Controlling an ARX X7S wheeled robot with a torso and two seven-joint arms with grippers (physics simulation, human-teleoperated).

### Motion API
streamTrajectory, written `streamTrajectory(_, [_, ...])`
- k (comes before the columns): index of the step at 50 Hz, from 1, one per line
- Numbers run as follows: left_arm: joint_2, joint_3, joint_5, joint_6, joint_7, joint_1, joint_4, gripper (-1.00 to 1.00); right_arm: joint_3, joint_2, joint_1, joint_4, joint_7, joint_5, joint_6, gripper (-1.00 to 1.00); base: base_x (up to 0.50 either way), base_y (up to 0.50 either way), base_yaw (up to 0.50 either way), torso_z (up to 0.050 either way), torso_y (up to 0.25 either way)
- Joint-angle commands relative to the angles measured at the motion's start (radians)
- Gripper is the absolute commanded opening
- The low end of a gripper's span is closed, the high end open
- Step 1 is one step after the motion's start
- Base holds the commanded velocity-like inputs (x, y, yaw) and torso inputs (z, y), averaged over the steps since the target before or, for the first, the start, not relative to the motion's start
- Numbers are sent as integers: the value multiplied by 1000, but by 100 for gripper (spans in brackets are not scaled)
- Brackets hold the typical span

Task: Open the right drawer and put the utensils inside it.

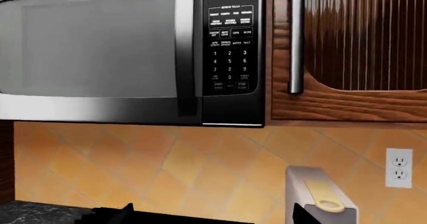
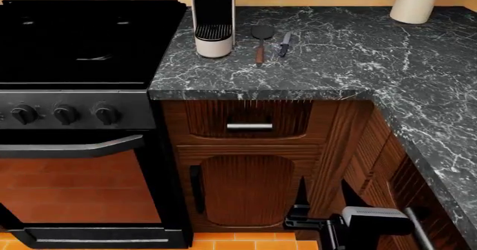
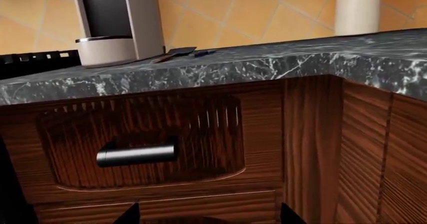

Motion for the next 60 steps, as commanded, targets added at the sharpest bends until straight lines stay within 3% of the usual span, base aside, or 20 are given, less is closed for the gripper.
streamTrajectory(1, [-13,9,-9,1,-10,-45,2,100,-8,7,1,-1,6,3,2,100,0,0,0,0,0])
streamTrajectory(18, [-17,67,21,-11,24,-98,-66,100,-28,15,1,0,3,1,-16,100,0,0,0,-18,-11])
streamTrajectory(35, [-7,44,15,10,13,-103,-78,100,-33,20,5,14,11,6,-30,100,0,0,0,-43,-33])
streamTrajectory(60, [-10,40,-3,-12,5,-105,-69,100,-39,36,-5,-1,13,25,-52,100,171,0,0,0,0])
